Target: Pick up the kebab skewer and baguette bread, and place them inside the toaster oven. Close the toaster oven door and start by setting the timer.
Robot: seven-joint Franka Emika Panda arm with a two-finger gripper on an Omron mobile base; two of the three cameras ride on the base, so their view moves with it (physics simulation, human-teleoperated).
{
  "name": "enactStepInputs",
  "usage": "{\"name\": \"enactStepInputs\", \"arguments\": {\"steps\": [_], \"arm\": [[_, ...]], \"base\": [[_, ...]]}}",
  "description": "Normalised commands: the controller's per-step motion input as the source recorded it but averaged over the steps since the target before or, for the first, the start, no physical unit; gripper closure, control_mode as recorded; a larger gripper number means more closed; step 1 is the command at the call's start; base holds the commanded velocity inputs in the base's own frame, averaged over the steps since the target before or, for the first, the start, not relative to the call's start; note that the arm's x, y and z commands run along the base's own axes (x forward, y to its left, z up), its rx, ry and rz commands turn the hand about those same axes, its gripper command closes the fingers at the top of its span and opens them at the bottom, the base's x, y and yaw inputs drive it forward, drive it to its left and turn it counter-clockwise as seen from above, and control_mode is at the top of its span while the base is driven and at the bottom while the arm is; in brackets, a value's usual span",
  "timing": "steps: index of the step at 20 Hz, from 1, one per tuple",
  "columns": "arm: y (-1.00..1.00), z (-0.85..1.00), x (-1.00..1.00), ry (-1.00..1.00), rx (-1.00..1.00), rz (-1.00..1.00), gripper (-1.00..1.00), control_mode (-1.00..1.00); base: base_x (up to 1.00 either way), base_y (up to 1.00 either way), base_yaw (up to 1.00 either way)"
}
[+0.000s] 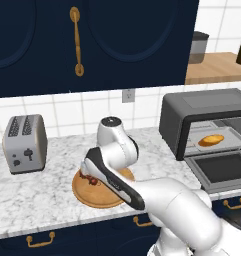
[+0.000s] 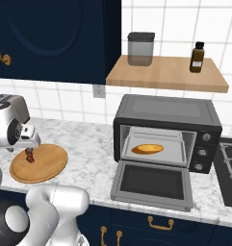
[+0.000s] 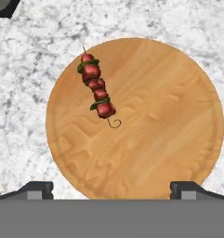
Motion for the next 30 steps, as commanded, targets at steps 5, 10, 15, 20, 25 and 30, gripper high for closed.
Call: {"name": "enactStepInputs", "arguments": {"steps": [5, 10, 15, 20, 25, 30], "arm": [[0.38, -0.5, 0.33, 0.0, 0.0, 0.1, -1.0, -1.0], [0.19, -0.34, 0.26, 0.0, 0.0, 0.08, -1.0, -1.0], [0.0, -0.08, 0.21, 0.0, 0.0, 0.03, -1.0, -1.0], [0.0, -0.26, 0.14, 0.02, 0.0, 0.03, -1.0, -1.0], [0.0, -0.29, 0.15, 0.01, 0.0, 0.03, -1.0, -1.0], [0.06, -0.27, 0.25, 0.0, 0.0, 0.02, -1.0, -1.0]], "base": [[0.0, 0.0, 0.0], [0.0, 0.0, 0.0], [0.0, 0.0, 0.0], [0.0, 0.0, 0.0], [0.0, 0.0, 0.0], [0.0, 0.0, 0.0]]}}
